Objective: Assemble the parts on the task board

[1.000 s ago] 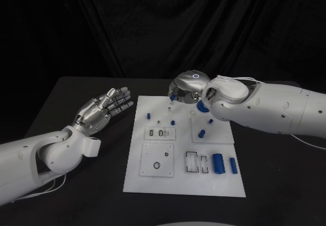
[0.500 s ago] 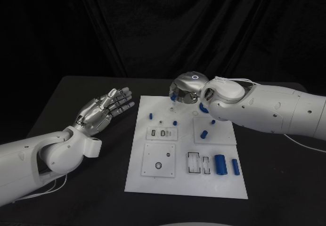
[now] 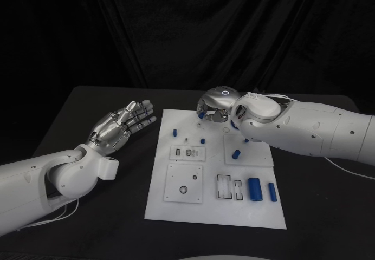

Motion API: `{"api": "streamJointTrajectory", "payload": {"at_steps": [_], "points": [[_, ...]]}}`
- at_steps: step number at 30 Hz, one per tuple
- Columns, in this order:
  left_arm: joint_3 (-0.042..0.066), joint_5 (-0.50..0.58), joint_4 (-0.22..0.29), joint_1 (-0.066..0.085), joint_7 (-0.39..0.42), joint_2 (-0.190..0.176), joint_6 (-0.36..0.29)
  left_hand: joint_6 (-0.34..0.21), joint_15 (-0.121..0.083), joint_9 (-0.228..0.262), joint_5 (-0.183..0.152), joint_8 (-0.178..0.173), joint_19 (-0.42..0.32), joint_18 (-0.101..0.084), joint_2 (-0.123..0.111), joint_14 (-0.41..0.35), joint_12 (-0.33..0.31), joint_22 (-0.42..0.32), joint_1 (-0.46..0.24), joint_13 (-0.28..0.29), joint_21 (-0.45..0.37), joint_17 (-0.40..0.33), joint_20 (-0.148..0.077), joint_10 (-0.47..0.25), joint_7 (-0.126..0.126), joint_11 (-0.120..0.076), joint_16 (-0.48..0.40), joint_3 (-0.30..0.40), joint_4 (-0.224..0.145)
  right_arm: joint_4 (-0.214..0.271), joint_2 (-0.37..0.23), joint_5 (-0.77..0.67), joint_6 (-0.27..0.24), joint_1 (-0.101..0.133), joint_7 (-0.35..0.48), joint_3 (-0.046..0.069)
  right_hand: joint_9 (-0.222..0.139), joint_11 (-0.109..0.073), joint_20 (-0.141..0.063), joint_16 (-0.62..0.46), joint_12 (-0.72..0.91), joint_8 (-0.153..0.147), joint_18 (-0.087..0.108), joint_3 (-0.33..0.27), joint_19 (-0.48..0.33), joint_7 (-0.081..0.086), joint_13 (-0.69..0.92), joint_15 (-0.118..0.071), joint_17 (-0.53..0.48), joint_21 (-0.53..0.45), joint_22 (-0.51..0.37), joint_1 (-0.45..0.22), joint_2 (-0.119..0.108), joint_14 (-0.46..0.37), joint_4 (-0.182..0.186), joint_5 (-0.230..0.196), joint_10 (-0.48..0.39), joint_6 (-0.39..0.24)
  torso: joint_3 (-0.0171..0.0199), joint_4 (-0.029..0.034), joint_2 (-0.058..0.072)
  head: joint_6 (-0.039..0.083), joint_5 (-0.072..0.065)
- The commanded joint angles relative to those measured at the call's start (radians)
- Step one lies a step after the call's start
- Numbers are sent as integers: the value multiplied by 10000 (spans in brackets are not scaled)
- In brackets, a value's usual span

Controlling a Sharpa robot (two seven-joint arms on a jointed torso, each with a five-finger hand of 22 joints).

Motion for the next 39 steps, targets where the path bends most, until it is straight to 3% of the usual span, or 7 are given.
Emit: {"api": "streamJointTrajectory", "payload": {"at_steps": [1,5,15,22,26,31,39], "points": [[5,35,6,6,2224,-2,138,73,80,9,52,53,-20,-48,12,-12,64,-1,81,11,-23,13,14,-8,76,74,66,44,4,-34,-15,-263,-20,-47,-244,2,896,97,-19,-2,-36,18,-107,84,68,354,-10,26,13,40,11,-32,53,62,-2,-27,-7,255,14,13,5,-4,-19],[4,35,-7,6,2215,5,152,71,85,9,58,52,-12,-51,15,-7,68,3,84,12,-15,14,16,-8,80,76,75,53,5,-40,-36,-325,-109,-60,-257,2,896,97,-19,-2,-36,18,-107,84,68,354,-10,26,13,40,11,-32,53,62,-2,-27,-7,255,14,47,13,12,-68],[0,91,-37,6,2167,-13,160,64,93,8,65,50,-10,-55,20,-1,69,3,87,11,-13,16,20,-9,86,82,85,67,6,-12,-101,-362,-149,-72,-371,3,900,99,-17,7,-46,13,-111,86,79,356,-8,28,38,49,31,-34,50,68,-3,-26,-3,254,-11,-10,3,26,-23],[-1,98,-56,6,2144,2,175,64,108,7,80,50,1,-61,26,4,73,9,95,11,-3,18,27,-11,98,95,95,93,5,-46,-72,-365,92,-82,-522,3,914,127,1,-13,-142,-50,-104,92,61,364,-6,49,12,25,4,-72,22,62,14,-28,-41,186,-1,14,-1,28,-60],[-2,111,-73,6,2132,12,180,64,108,7,80,50,1,-61,26,4,73,9,95,11,-3,18,27,-11,98,95,95,93,5,-136,6,-366,200,-96,-580,3,906,178,37,-56,-288,-201,-92,130,18,408,-3,94,-42,-24,-44,-104,1,28,37,-69,-129,5,0,9,-1,30,-74],[-3,139,-95,6,2116,32,198,75,118,8,88,52,9,-67,29,15,82,12,101,13,4,21,32,-6,106,105,112,115,5,-261,114,-365,321,-126,-592,3,742,314,139,-130,-546,-736,-68,251,-77,331,6,206,-138,-129,-141,-182,-114,-45,112,-122,-331,-706,-7,2,-1,1,-76],[-8,183,-151,5,2100,56,213,82,127,9,95,54,19,-71,31,19,89,16,107,14,13,22,36,-3,113,113,120,134,4,-423,241,-365,439,-171,-574,4,720,387,202,-240,-678,-840,-29,276,-211,307,11,274,-330,-266,-306,-271,-176,-157,185,-210,-475,-750,-6,6,1,-29,-86]]}}
